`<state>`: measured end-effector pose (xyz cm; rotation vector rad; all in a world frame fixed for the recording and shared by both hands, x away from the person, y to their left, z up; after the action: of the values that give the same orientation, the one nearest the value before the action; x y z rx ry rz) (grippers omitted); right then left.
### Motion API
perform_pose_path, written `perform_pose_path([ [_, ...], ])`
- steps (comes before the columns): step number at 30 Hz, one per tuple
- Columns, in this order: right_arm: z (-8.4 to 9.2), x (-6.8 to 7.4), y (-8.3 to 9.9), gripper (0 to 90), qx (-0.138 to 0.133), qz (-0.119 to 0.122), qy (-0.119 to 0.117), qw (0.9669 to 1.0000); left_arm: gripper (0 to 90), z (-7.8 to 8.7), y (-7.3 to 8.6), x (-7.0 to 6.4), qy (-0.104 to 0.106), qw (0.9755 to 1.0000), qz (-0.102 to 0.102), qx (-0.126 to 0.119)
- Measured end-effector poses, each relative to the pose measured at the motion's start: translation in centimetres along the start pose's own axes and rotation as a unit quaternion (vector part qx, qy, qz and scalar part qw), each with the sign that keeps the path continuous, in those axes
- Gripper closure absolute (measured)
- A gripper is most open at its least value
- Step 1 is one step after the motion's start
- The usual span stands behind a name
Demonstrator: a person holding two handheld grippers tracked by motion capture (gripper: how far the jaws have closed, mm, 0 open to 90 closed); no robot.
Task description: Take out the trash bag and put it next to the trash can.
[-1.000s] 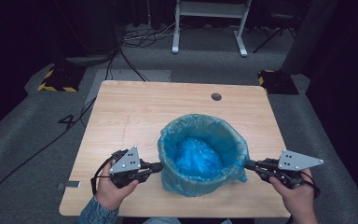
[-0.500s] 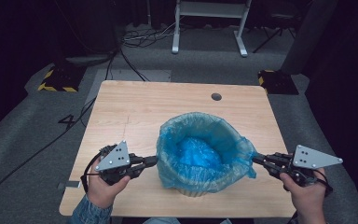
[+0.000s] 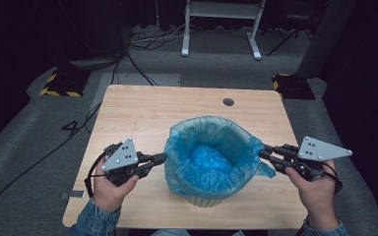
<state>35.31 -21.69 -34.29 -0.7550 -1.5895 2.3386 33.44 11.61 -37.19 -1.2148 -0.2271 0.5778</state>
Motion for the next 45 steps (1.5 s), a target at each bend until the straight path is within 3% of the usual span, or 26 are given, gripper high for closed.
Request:
perform_pose_path([
  [3, -1.2, -0.8, 0.5, 51.0, 0.018, -0.004, 0.023, 0.9996, 90.0, -0.4, -0.1, 0.5, -0.011, 0.9999, 0.001, 0.006],
  [5, -1.8, -1.4, 0.9, 42.3, 0.035, -0.012, 0.038, 0.9986, 89.9, -0.7, -0.2, 0.8, -0.017, 0.9998, 0.006, 0.008],
  [8, -2.8, -2.0, 1.6, 32.4, 0.058, -0.027, 0.046, 0.9969, 73.4, -0.9, -0.2, 1.3, -0.031, 0.9994, 0.015, 0.007],
  [9, -3.3, -2.3, 1.8, 31.5, 0.063, -0.030, 0.046, 0.9965, 72.0, -0.9, -0.2, 1.3, -0.029, 0.9994, 0.014, 0.007],
  [13, -4.4, -2.7, 1.8, 36.4, 0.067, -0.037, 0.029, 0.9967, 63.3, -1.2, -0.3, 1.1, -0.022, 0.9997, 0.010, 0.007],
  [17, -5.4, -2.6, 1.6, 67.0, 0.066, -0.035, -0.010, 0.9971, 67.7, -1.2, -0.6, 1.0, -0.014, 0.9999, 0.002, 0.003],
  [19, -5.4, -2.8, 1.3, 83.6, 0.069, -0.017, -0.005, 0.9974, 73.9, -1.2, -0.6, 1.0, -0.012, 0.9999, -0.002, 0.003],
  [21, -5.4, -2.6, 0.6, 88.4, 0.057, -0.011, -0.012, 0.9982, 81.1, -1.1, -0.7, 1.0, -0.010, 0.9999, -0.002, 0.003],
  [24, -5.6, -2.1, -0.8, 89.7, 0.044, 0.002, -0.020, 0.9988, 89.4, -1.1, -0.8, 0.8, -0.005, 1.0000, 0.000, 0.005],
  [29, -6.2, -0.6, -3.4, 89.9, 0.018, 0.010, -0.055, 0.9982, 90.0, -1.0, -1.2, 0.5, 0.002, 1.0000, 0.005, 0.000],
  [33, -6.7, 1.2, -5.3, 89.9, 0.004, 0.015, -0.088, 0.9960, 90.0, -0.9, -1.7, -0.1, 0.004, 1.0000, -0.004, -0.002],
  [40, -8.3, 3.8, -5.9, 82.8, 0.027, 0.016, -0.129, 0.9912, 90.0, -0.8, -2.2, -0.3, 0.004, 1.0000, -0.005, -0.007],
  [45, -9.5, 5.3, -6.0, 79.9, 0.042, 0.006, -0.162, 0.9859, 90.0, -1.2, -2.8, -0.6, 0.010, 0.9999, -0.005, -0.007],
])
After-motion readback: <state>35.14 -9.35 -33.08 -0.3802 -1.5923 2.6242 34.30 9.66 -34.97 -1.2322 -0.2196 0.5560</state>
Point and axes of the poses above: each handheld gripper's, and its own axes: z roughly backward along the jaws, y roughly out of its underside, x roughly to its left, the point moved 7 cm from there along -z, roughly forward along the jaws, and after that the axes turned 11 degrees about z, right-handed, at the moved point
